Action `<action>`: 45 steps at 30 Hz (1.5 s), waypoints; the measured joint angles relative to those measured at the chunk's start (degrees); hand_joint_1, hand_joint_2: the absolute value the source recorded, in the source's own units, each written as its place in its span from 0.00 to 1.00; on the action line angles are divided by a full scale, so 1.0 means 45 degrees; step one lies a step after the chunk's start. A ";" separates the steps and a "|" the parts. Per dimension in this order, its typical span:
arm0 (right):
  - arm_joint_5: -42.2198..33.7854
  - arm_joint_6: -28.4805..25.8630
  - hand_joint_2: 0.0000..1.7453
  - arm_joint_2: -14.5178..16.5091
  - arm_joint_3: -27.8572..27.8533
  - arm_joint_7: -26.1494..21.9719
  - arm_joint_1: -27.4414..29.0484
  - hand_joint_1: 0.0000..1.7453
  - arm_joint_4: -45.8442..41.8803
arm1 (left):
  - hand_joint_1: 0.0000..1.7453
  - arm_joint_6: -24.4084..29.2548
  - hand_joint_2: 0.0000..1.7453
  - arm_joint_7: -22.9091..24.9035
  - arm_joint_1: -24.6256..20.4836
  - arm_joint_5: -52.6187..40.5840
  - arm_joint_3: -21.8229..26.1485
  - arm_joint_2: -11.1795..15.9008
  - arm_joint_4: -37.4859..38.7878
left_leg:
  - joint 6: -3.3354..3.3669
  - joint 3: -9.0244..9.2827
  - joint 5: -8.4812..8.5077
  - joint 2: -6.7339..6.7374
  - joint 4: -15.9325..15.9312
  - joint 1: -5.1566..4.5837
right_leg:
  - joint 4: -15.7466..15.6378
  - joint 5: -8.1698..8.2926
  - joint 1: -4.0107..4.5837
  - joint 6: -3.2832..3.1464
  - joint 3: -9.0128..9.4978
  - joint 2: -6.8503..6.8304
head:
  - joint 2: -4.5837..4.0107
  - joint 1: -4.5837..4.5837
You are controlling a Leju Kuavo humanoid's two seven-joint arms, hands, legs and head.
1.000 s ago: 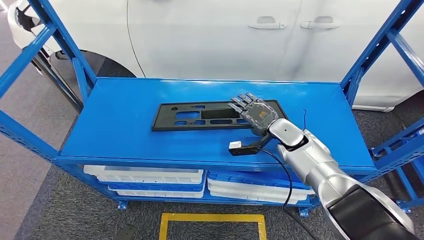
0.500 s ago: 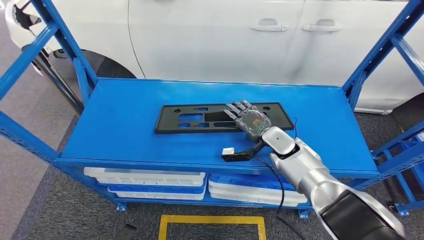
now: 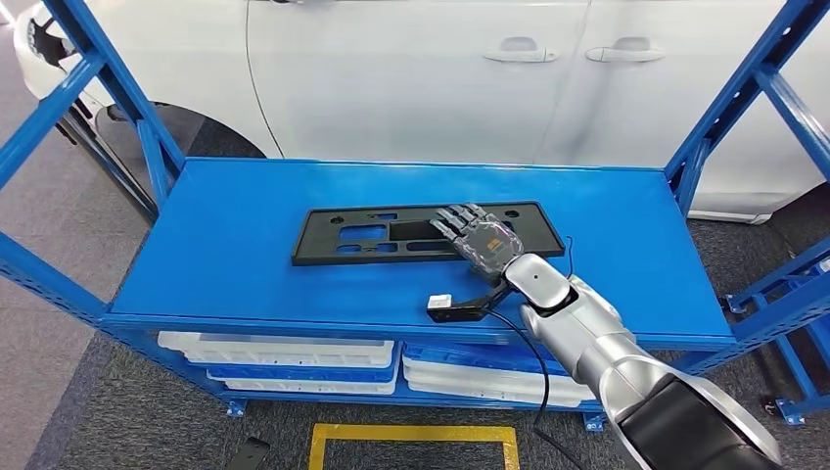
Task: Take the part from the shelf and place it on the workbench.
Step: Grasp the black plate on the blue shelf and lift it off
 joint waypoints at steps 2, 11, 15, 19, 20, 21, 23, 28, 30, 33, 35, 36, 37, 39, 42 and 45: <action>0.0002 0.0000 1.00 0.0060 0.0000 0.0030 0.0009 1.00 0.0055 | 0.00 0.0000 0.00 -0.0002 0.0000 -0.0004 -0.0004 0.0001 0.0000 | -0.0101 -0.0451 -0.0625 0.0012 0.1029 0.0032 | -0.0066 0.0032 -0.0042 -0.0147 0.0035 -0.0015 | 0.0000 -0.0002; 0.0053 -0.0025 1.00 0.0214 0.0004 0.0024 0.0033 1.00 0.0171 | 0.00 -0.0017 0.00 -0.0008 0.0004 -0.0016 -0.0008 -0.0001 0.0000 | 0.0006 -0.0053 0.0240 0.0011 0.0064 -0.0004 | 0.0023 -0.0139 0.0080 -0.0033 0.0179 0.0016 | 0.0001 0.0000; 0.0065 -0.0024 1.00 0.0210 -0.0006 0.0025 -0.0009 1.00 0.0194 | 0.00 -0.0044 0.00 -0.0016 0.0015 -0.0016 -0.0015 -0.0004 0.0000 | 0.0257 0.0031 0.0251 0.0022 -0.0183 -0.0007 | 0.0100 -0.0225 0.0074 0.0234 0.0125 0.0038 | 0.0002 0.0000; 0.0092 -0.0013 1.00 0.0196 -0.0015 -0.0007 0.0030 1.00 0.0251 | 0.00 -0.0044 0.00 -0.0023 -0.0020 -0.0008 -0.0018 -0.0017 0.0000 | 0.0430 0.0026 0.0307 0.0057 -0.0252 0.0034 | 0.2862 -0.1667 0.0020 0.0455 -0.1137 0.0030 | 0.0001 0.0002; 0.0101 -0.0005 1.00 0.0194 -0.0015 -0.0028 0.0055 1.00 0.0264 | 0.00 -0.0044 0.00 -0.0023 -0.0013 -0.0006 -0.0018 -0.0018 0.0000 | 0.0433 0.0018 0.0305 0.0062 -0.0246 0.0033 | 0.3614 -0.1898 0.0004 0.0487 -0.1507 0.0027 | 0.0001 0.0002; 0.0109 0.0017 1.00 0.0193 -0.0016 -0.0056 0.0065 1.00 0.0273 | 0.00 -0.0044 0.00 -0.0025 -0.0009 -0.0002 -0.0018 -0.0018 0.0000 | 0.0431 0.0019 0.0302 0.0058 -0.0236 0.0033 | 0.3888 -0.1854 -0.0017 0.0503 -0.1652 0.0025 | 0.0000 0.0002; 0.0119 0.0086 1.00 0.0189 -0.0019 -0.0116 0.0027 1.00 0.0287 | 0.00 -0.0045 0.00 -0.0032 -0.0009 0.0001 -0.0019 -0.0022 0.0000 | 0.0404 0.0042 0.0279 0.0037 -0.0201 0.0040 | 0.2899 -0.1111 -0.0067 0.0495 -0.1209 0.0012 | 0.0000 0.0002; 0.0086 0.0154 1.00 0.0193 -0.0029 -0.0272 -0.0090 0.99 0.0289 | 0.00 -0.0049 0.00 -0.0059 -0.0019 0.0015 -0.0023 -0.0024 0.0000 | 0.0130 -0.0005 0.0202 -0.0013 -0.0102 -0.0030 | 0.0180 -0.0158 0.0026 0.0207 0.0002 0.0010 | 0.0000 -0.0001; -0.0021 0.0058 1.00 0.0215 -0.0052 -0.0370 -0.0123 0.99 0.0271 | 0.00 -0.0045 0.00 -0.0069 -0.0009 0.0019 -0.0023 -0.0023 0.0000 | -0.0015 -0.0016 0.0151 -0.0002 -0.0080 -0.0014 | 0.0140 -0.0120 -0.0002 0.0048 0.0011 0.0007 | 0.0000 -0.0001; -0.0224 -0.0106 1.00 0.0256 -0.0173 -0.0549 -0.0183 0.99 0.0220 | 0.00 -0.0036 0.00 -0.0090 -0.0003 0.0022 -0.0023 -0.0018 0.0000 | -0.0150 -0.0663 -0.0752 0.0022 0.1424 0.0015 | 0.0073 -0.0083 -0.0044 -0.0168 0.0036 -0.0025 | 0.0001 0.0000; -0.0262 -0.0123 1.00 0.0256 -0.0250 -0.0627 -0.0196 0.99 0.0169 | 0.00 -0.0038 0.00 -0.0096 0.0031 0.0022 -0.0023 -0.0018 0.0000 | -0.0192 -0.1454 -0.1466 0.0024 0.3160 0.0022 | 0.0085 -0.0091 -0.0004 -0.0220 0.0029 -0.0026 | 0.0001 -0.0001; -0.0265 -0.0116 1.00 0.0256 -0.0277 -0.0664 -0.0205 0.99 0.0127 | 0.00 -0.0038 0.00 -0.0095 0.0047 0.0022 -0.0023 -0.0018 0.0000 | -0.0195 -0.1679 -0.1539 0.0024 0.3625 0.0022 | 0.0095 -0.0096 0.0016 -0.0228 0.0029 -0.0019 | 0.0001 -0.0002; -0.0264 -0.0110 1.00 0.0256 -0.0294 -0.0693 -0.0229 0.99 0.0072 | 0.00 -0.0039 0.00 -0.0093 0.0054 0.0022 -0.0023 -0.0017 0.0000 | -0.0179 -0.1655 -0.1340 0.0024 0.3540 0.0022 | 0.0112 -0.0105 0.0032 -0.0231 0.0035 -0.0009 | 0.0001 -0.0002; -0.0229 -0.0096 1.00 0.0256 -0.0316 -0.0732 -0.0354 1.00 -0.0094 | 0.00 -0.0039 0.00 -0.0091 0.0046 0.0019 -0.0024 -0.0008 0.0000 | -0.0091 -0.0996 -0.0458 0.0026 0.2053 0.0020 | 0.0163 -0.0143 0.0050 -0.0206 0.0051 0.0018 | 0.0001 -0.0002; -0.0083 0.0042 1.00 0.0234 -0.0324 -0.0715 -0.0751 1.00 -0.0444 | 0.00 -0.0039 0.00 -0.0092 0.0023 0.0018 -0.0030 0.0001 0.0000 | 0.0069 -0.0144 0.0160 0.0024 0.0174 -0.0050 | 0.0233 -0.0175 0.0114 -0.0067 -0.0016 0.0058 | 0.0001 -0.0001; 0.0096 0.0444 1.00 0.0197 -0.0325 -0.0676 -0.1175 1.00 -0.0867 | 0.00 -0.0038 0.00 -0.0094 0.0033 0.0022 -0.0033 0.0000 0.0000 | 0.0234 -0.0131 0.0188 0.0014 0.0006 -0.0035 | 0.0238 -0.0183 0.0119 0.0129 -0.0068 0.0071 | 0.0001 0.0000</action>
